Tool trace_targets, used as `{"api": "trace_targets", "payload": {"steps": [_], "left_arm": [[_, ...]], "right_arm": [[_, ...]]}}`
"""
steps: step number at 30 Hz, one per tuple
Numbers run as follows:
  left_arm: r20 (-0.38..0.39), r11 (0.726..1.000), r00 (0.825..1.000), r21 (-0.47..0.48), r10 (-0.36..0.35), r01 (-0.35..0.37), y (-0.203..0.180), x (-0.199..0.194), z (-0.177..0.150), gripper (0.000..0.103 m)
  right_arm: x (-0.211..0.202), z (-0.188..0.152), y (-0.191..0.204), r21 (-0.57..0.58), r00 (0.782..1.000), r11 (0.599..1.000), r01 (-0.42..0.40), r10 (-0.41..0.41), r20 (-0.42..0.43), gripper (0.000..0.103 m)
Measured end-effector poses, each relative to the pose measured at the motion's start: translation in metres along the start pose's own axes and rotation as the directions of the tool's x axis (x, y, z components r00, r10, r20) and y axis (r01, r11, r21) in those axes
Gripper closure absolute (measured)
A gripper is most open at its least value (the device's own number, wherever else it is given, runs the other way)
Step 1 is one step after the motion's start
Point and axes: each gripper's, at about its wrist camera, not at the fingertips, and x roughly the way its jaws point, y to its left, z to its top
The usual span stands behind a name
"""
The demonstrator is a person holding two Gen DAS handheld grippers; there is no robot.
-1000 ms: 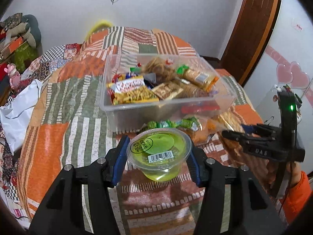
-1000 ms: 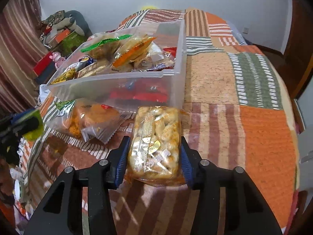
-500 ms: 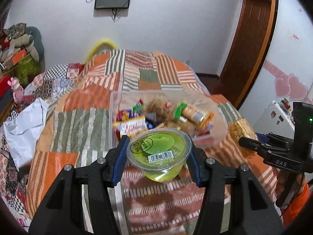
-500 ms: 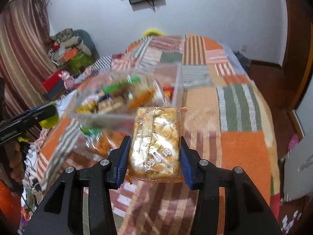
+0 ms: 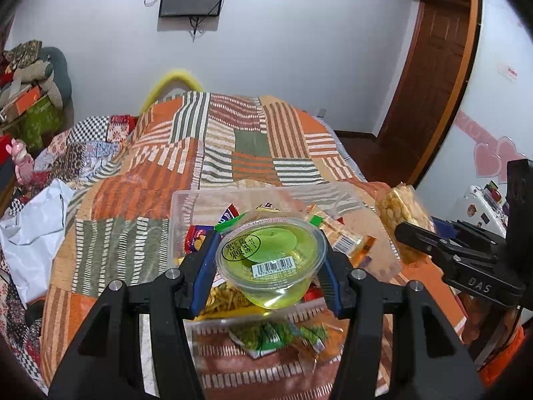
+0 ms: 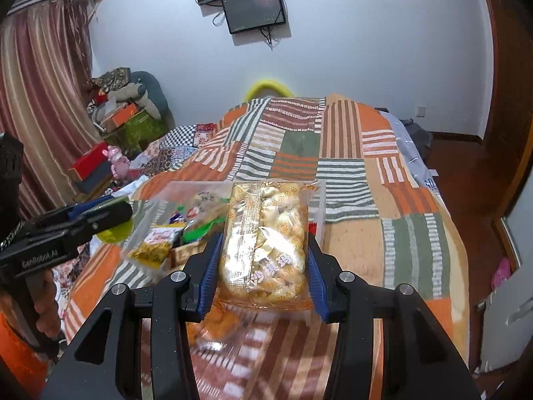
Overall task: Organize snacks
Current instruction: 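Lower the jelly cup and nut cracker bag into the clear box, open both tools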
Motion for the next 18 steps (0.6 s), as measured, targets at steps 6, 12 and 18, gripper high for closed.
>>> {"api": "trace_targets", "payload": {"steps": [6,12,18], "left_arm": [[-0.045,0.999,0.999,-0.033,0.002,-0.004,0.006,0.033,0.000,0.048],[-0.075,0.999,0.997,-0.035,0.013,-0.016,0.010,0.056,0.000,0.048],[-0.080,0.999,0.997,-0.044,0.018,-0.022,0.014,0.065,-0.001,0.048]], "right_arm": [[0.031,0.008,-0.008,0.012,0.999,1.000,0.027,-0.027,-0.041,0.060],[0.052,0.016,-0.011,0.027,0.998,0.999,0.030,-0.029,-0.059,0.060],[0.063,0.018,-0.012,0.021,0.997,0.999,0.031,-0.030,-0.077,0.060]]}}
